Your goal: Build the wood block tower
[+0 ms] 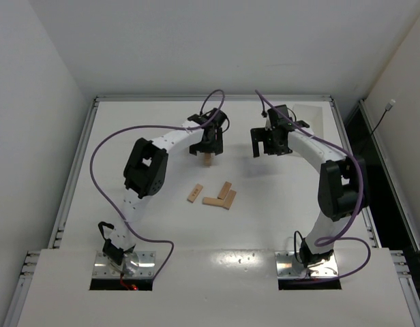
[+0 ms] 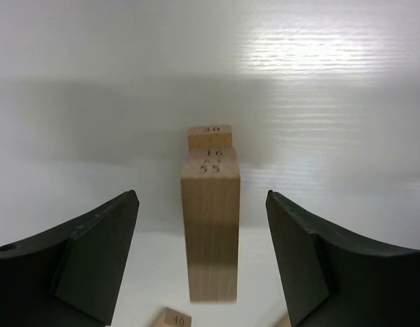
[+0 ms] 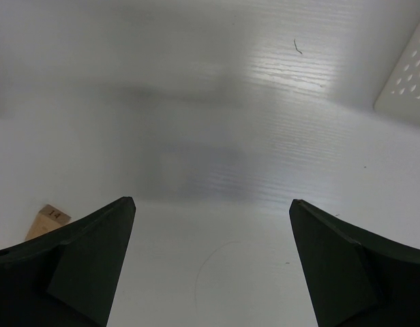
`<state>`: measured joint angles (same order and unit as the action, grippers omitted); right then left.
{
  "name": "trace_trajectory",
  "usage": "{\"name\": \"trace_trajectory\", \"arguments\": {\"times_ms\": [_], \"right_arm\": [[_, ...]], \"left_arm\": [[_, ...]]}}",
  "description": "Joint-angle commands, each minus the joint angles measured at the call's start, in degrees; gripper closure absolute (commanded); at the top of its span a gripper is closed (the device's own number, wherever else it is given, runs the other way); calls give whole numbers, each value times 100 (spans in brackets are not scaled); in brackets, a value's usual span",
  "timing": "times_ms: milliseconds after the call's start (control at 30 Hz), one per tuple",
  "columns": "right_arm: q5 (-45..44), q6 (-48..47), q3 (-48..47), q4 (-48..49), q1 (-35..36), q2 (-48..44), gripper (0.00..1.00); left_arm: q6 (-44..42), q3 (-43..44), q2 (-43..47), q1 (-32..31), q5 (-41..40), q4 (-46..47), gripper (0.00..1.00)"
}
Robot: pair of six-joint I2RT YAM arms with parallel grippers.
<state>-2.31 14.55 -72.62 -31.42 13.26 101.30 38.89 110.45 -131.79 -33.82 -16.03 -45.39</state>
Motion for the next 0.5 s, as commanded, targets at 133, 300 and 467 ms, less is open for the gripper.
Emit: {"name": "trace_trajectory", "arguments": {"times_ms": [133, 300, 467], "right_arm": [[151, -57, 152, 321, 19, -277, 6], [809, -899, 476, 575, 265, -583, 6], [1915, -2252, 784, 866, 792, -848, 11]], "left_arm": [[-268, 257, 1655, -98, 74, 170, 27], [-338, 46, 2629, -28, 74, 275, 18], [-575, -383, 3202, 690, -85, 276, 9]]}}
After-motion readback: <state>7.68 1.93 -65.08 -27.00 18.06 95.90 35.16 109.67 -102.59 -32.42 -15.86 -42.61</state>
